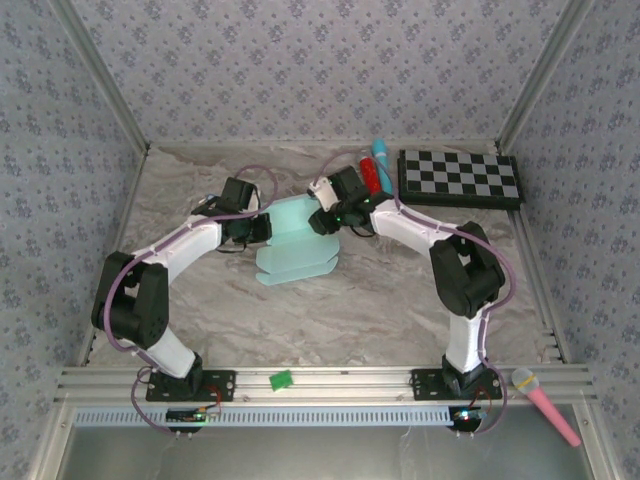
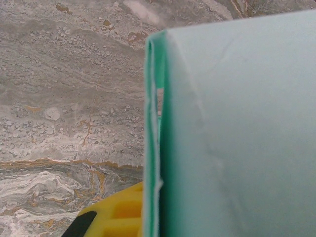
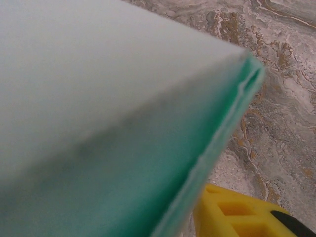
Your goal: Fold the paper box
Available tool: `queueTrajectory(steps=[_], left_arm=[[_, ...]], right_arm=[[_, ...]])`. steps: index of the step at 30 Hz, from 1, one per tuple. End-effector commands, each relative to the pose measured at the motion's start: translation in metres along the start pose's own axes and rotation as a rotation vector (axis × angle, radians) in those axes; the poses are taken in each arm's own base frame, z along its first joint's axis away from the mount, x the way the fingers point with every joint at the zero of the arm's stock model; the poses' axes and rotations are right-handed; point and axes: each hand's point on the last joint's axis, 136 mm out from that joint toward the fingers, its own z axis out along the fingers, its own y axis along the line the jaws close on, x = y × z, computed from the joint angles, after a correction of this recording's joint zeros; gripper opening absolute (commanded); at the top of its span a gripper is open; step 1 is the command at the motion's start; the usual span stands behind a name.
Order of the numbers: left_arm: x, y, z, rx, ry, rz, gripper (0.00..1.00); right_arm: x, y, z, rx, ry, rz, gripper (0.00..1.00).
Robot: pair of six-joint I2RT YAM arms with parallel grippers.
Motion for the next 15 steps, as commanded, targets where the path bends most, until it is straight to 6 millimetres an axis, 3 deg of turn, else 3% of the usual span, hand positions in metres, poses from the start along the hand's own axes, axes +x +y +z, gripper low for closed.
queueTrajectory(steps=[1, 15], left_arm=[[-0.013, -0.016, -0.009, 0.053, -0.022, 0.011, 0.00], [-0.011, -0.015, -0.007, 0.050, -0.014, 0.005, 0.00]], right_arm=[[-0.004, -0.013, 0.004, 0.074, 0.005, -0.004, 0.36], [-0.005, -0.036, 0.004, 0.290, -0.007, 0.056, 0.19]])
